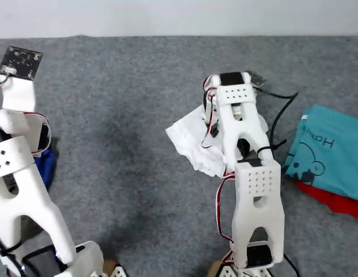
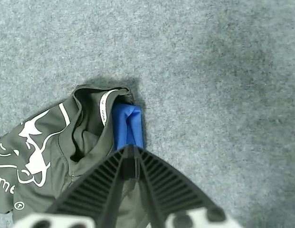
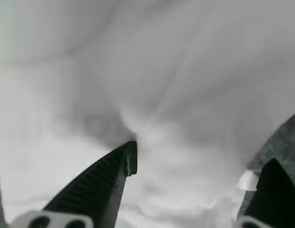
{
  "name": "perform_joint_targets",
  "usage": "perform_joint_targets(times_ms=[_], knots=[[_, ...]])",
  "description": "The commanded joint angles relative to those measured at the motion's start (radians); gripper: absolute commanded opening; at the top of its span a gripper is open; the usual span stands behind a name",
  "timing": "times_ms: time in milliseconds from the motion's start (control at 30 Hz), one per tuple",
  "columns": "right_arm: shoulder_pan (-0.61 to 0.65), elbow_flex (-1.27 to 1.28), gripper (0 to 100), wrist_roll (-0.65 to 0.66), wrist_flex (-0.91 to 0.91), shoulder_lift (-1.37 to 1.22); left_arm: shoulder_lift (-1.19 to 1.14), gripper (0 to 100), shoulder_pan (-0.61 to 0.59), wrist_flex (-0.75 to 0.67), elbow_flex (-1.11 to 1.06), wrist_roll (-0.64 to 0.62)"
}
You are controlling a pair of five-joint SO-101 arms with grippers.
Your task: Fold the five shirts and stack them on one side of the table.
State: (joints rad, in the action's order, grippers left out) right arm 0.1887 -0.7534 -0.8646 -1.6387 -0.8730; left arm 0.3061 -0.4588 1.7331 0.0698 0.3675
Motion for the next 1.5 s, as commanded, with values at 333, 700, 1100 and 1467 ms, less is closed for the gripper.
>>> perform_joint_targets(times_ms=[333,700,1100,1467], knots=[[-0.053,-0.009,8.1,-0.006,0.074,-0.124,0.023,1,0.005,0.006,0.002,0.009],[-0.133,-0.009,0.9,0.229,-0.105,-0.001,0.023,1,0.005,0.011,0.002,0.005],[-0.308,-0.005,0.9,0.709,-0.154,0.364,0.034,1,0.005,0.021,0.004,0.002],[-0.527,-0.005,0.8,1.013,-0.157,0.490,0.034,1,0.006,0.021,0.004,-0.034]])
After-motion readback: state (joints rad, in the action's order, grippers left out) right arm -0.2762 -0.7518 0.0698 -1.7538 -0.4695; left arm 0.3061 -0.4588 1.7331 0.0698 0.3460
